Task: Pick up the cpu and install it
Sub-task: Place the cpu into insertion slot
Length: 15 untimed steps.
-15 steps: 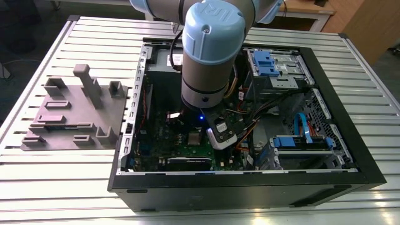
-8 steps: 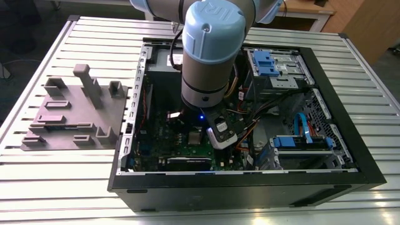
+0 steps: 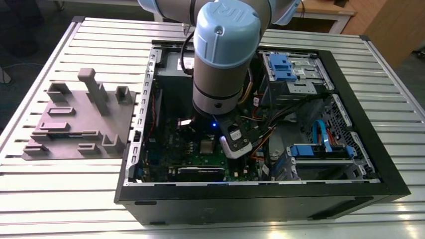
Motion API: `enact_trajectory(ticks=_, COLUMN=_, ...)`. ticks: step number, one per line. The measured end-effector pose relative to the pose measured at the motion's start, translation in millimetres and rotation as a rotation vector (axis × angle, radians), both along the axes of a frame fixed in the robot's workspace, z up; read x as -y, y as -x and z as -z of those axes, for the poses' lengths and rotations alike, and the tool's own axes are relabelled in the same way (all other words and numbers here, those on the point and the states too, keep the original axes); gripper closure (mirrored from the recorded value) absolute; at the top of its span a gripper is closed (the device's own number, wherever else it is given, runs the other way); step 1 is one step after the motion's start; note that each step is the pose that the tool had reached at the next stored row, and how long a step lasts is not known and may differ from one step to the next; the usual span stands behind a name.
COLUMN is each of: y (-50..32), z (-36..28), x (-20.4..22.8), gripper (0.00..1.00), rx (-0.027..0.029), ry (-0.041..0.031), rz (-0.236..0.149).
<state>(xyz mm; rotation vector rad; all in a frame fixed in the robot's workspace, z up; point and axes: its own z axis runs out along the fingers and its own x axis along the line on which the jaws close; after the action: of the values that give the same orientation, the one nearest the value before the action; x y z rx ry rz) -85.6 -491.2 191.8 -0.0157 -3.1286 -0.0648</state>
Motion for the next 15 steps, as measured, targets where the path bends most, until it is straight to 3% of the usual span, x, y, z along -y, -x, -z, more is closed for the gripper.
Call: enact_trajectory(ticks=15, y=0.0, z=2.4, x=0.0, gripper=0.58, rx=0.0001, ry=-0.0003, rz=0.0)
